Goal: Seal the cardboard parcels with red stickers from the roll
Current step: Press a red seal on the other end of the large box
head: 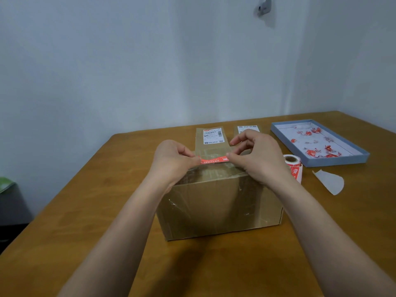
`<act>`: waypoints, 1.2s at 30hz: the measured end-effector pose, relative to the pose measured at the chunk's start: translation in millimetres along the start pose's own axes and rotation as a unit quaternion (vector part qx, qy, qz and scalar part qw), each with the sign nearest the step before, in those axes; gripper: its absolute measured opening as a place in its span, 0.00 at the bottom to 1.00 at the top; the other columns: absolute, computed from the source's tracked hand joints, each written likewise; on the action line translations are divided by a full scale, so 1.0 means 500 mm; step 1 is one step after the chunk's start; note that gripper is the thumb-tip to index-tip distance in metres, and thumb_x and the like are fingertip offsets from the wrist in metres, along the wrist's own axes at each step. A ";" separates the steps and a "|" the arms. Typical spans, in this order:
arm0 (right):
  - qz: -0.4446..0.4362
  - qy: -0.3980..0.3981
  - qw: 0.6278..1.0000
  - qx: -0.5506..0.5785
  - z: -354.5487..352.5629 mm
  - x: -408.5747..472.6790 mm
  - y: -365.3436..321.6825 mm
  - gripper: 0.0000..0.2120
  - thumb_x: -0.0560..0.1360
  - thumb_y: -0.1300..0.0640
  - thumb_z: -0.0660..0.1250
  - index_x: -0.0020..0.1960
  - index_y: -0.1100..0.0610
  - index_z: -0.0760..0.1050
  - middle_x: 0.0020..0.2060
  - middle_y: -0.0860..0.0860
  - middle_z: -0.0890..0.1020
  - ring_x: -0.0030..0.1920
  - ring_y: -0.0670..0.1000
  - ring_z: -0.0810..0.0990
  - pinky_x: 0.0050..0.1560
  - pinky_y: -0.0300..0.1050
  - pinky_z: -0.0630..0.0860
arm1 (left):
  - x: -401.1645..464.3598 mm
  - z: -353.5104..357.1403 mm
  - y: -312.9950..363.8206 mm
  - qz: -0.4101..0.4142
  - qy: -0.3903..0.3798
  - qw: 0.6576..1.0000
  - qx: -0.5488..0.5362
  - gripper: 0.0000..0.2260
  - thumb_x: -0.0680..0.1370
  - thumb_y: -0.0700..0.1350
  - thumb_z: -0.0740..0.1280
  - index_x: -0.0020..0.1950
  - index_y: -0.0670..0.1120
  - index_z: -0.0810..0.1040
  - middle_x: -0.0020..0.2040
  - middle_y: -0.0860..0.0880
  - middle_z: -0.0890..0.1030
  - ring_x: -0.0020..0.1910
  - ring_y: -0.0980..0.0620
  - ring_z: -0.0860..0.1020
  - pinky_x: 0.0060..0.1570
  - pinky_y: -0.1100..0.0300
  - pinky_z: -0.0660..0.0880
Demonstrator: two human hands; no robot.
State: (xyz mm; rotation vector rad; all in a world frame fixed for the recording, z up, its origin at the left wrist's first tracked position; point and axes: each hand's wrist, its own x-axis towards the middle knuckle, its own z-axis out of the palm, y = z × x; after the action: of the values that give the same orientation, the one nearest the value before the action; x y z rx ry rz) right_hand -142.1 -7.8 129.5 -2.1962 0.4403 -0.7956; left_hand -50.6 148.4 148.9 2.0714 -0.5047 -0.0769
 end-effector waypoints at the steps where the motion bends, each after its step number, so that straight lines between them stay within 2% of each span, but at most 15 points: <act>1: -0.001 0.001 1.000 -0.007 0.001 0.000 0.000 0.10 0.69 0.56 0.75 0.47 0.48 0.77 0.35 0.42 0.82 0.40 0.40 0.79 0.41 0.39 0.75 | 0.000 0.000 0.000 -0.001 0.002 1.000 0.001 0.06 0.71 0.41 0.76 0.41 0.39 0.84 0.32 0.51 0.77 0.32 0.58 0.73 0.31 0.64 0.67; 6: 0.001 0.002 0.999 -0.046 0.006 -0.002 0.000 0.10 0.70 0.54 0.74 0.47 0.46 0.75 0.36 0.41 0.81 0.41 0.39 0.78 0.37 0.38 0.72 | -0.001 0.003 0.000 -0.007 -0.003 1.000 0.010 0.04 0.72 0.42 0.75 0.41 0.41 0.83 0.33 0.51 0.78 0.30 0.57 0.73 0.23 0.70 0.69; 9: 0.000 0.008 0.998 -0.067 0.009 -0.001 0.003 0.09 0.70 0.53 0.73 0.46 0.44 0.75 0.35 0.39 0.80 0.41 0.39 0.78 0.39 0.40 0.74 | -0.003 0.004 0.001 -0.006 -0.002 1.000 0.020 0.04 0.73 0.42 0.75 0.43 0.42 0.84 0.34 0.50 0.79 0.31 0.57 0.74 0.25 0.68 0.68; 13: -0.003 0.010 0.997 -0.082 0.012 0.000 0.003 0.09 0.70 0.52 0.73 0.46 0.44 0.75 0.35 0.39 0.80 0.41 0.39 0.77 0.38 0.39 0.74 | -0.002 0.004 0.001 -0.006 -0.003 1.000 0.011 0.04 0.73 0.41 0.75 0.43 0.40 0.84 0.33 0.48 0.79 0.23 0.61 0.74 0.18 0.72 0.65; 15: 0.000 0.009 0.996 -0.086 0.011 0.001 0.003 0.09 0.71 0.52 0.73 0.46 0.44 0.74 0.35 0.38 0.79 0.40 0.39 0.77 0.38 0.40 0.74 | -0.003 0.005 0.002 -0.008 -0.006 1.000 0.012 0.04 0.73 0.41 0.75 0.43 0.40 0.84 0.33 0.48 0.79 0.21 0.64 0.73 0.18 0.73 0.65; 19: 0.002 0.004 0.995 -0.101 0.012 0.002 0.003 0.09 0.71 0.51 0.73 0.47 0.43 0.74 0.35 0.38 0.79 0.41 0.39 0.77 0.41 0.42 0.76 | -0.005 0.004 0.000 -0.007 -0.006 1.000 0.014 0.04 0.73 0.41 0.75 0.43 0.41 0.84 0.34 0.48 0.80 0.28 0.57 0.73 0.19 0.72 0.66; 24: 0.009 0.000 0.994 -0.111 0.014 0.005 0.004 0.08 0.71 0.52 0.72 0.47 0.44 0.75 0.34 0.38 0.79 0.41 0.39 0.77 0.42 0.43 0.77 | -0.001 0.005 -0.003 -0.013 -0.006 1.000 0.011 0.04 0.72 0.41 0.76 0.41 0.41 0.84 0.31 0.48 0.78 0.18 0.61 0.70 0.18 0.70 0.65; 29: 0.018 0.003 0.993 -0.114 0.017 0.007 0.003 0.08 0.70 0.53 0.72 0.47 0.45 0.75 0.34 0.38 0.79 0.42 0.40 0.77 0.43 0.45 0.78 | -0.002 0.006 -0.004 -0.016 -0.007 1.000 0.020 0.04 0.72 0.41 0.76 0.40 0.41 0.84 0.30 0.48 0.78 0.16 0.62 0.68 0.17 0.70 0.63; 33: 0.024 0.004 0.992 -0.120 0.018 0.008 0.004 0.08 0.70 0.53 0.72 0.46 0.45 0.75 0.34 0.39 0.80 0.42 0.41 0.78 0.43 0.45 0.78 | -0.002 0.007 0.000 -0.017 -0.011 0.999 0.030 0.04 0.72 0.42 0.75 0.41 0.42 0.84 0.31 0.49 0.78 0.20 0.59 0.70 0.18 0.70 0.65; 36: 0.029 -0.001 0.992 -0.122 0.016 0.006 0.002 0.08 0.70 0.53 0.72 0.46 0.45 0.75 0.34 0.39 0.80 0.42 0.40 0.78 0.42 0.44 0.77 | -0.001 0.009 -0.001 -0.015 -0.011 0.999 0.038 0.04 0.72 0.42 0.76 0.40 0.42 0.83 0.36 0.48 0.80 0.27 0.56 0.72 0.25 0.64 0.68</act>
State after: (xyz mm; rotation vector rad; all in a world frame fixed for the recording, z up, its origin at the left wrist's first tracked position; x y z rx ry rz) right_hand -134.3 -5.8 125.7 -2.3965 0.6263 -0.7400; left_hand -52.1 145.3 146.1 2.1545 -0.4975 -0.1003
